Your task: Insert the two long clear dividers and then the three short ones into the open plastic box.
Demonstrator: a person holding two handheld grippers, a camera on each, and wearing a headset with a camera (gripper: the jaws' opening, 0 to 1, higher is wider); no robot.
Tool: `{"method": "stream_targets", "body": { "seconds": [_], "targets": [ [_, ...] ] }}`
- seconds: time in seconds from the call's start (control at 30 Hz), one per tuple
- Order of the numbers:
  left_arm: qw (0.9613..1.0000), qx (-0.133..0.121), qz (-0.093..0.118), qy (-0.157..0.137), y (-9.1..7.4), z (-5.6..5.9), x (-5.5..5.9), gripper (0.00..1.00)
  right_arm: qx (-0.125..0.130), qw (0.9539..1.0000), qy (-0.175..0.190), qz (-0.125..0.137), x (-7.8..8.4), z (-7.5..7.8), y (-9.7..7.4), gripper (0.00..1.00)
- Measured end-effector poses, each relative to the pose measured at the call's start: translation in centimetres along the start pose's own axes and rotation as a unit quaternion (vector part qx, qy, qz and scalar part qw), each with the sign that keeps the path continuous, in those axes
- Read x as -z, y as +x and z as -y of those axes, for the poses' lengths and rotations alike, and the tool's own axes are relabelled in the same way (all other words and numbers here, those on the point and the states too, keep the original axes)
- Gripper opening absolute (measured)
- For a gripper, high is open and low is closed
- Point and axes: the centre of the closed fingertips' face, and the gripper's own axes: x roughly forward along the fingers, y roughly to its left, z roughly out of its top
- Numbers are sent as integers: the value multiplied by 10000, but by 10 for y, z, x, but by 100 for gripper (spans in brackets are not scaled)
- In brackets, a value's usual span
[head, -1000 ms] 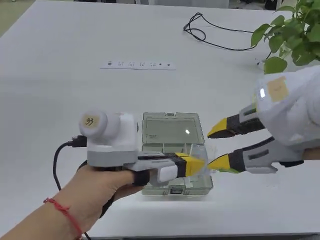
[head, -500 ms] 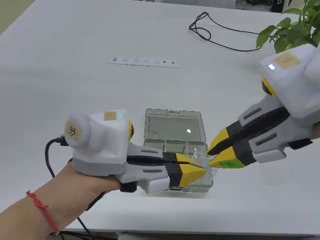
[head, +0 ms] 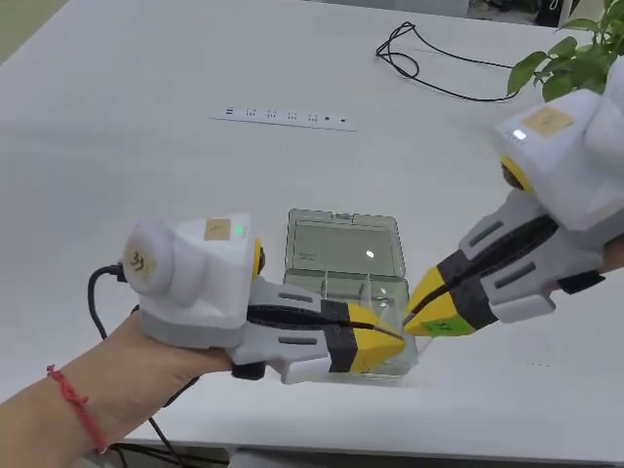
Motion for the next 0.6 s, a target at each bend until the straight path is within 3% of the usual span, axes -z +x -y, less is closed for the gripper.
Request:
{"method": "stream_targets", "body": {
  "seconds": [0.6],
  "targets": [
    [9997, -234, -4, 33, -6, -6, 4, 0, 37, 9999, -146, -49, -2, 2, 7, 3]
  ]
}}
